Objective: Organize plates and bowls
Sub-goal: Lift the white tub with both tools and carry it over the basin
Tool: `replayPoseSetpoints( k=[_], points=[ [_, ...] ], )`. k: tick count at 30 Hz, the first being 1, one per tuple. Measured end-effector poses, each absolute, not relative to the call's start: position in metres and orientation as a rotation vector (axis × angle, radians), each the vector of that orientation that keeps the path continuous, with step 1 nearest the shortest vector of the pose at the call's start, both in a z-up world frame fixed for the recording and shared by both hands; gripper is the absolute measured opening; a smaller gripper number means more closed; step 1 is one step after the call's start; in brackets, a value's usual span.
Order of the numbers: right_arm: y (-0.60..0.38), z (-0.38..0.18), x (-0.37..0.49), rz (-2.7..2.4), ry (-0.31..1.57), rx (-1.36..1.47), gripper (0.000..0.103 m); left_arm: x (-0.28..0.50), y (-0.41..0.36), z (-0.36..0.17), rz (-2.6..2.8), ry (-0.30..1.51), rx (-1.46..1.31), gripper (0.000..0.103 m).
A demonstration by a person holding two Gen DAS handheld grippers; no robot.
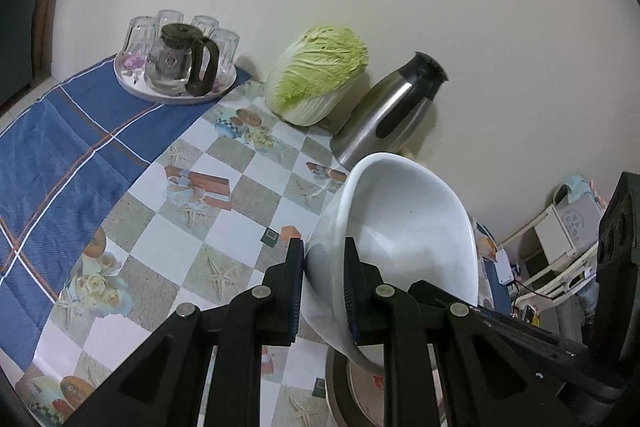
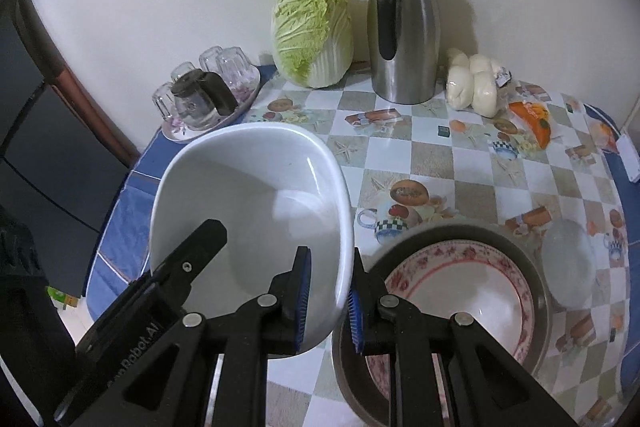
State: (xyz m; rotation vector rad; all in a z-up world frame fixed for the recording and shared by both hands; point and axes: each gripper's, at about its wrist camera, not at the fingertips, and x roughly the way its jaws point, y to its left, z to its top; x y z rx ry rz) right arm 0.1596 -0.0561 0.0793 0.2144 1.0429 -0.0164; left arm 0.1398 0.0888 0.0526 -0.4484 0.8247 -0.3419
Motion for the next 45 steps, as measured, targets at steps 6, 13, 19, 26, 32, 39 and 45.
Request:
replayPoseSetpoints(
  k=[6,13,19,26,32,39,45],
  points=[
    [-0.062,0.075,0.132,-0.030,1.029,0.229,0.019,0.124,0.080,0.061,-0.355,0.807,-0.414,0.019],
    [-0.085,0.065,0.112,-0.019,1.014,0.330,0.019,0.113,0.060,0.062,-0.366,0.814,-0.345,0.019],
    [-0.110,0.056,0.099,-0.025,0.991,0.387,0.019,0.107,0.030,0.064,-0.386,0.819,-0.264,0.019],
    [-0.146,0.057,0.088,-0.027,0.959,0.452,0.019,0.100,-0.008,0.070,-0.401,0.820,-0.186,0.019],
    [-0.173,0.058,0.076,-0.028,0.943,0.497,0.019,0.091,-0.038,0.077,-0.408,0.811,-0.123,0.019],
    [-0.204,0.064,0.062,-0.034,0.913,0.552,0.019,0.081,-0.066,0.082,-0.433,0.804,-0.083,0.019],
    [-0.216,0.061,0.055,-0.045,0.912,0.567,0.022,0.075,-0.082,0.083,-0.429,0.799,-0.040,0.019]
  ],
)
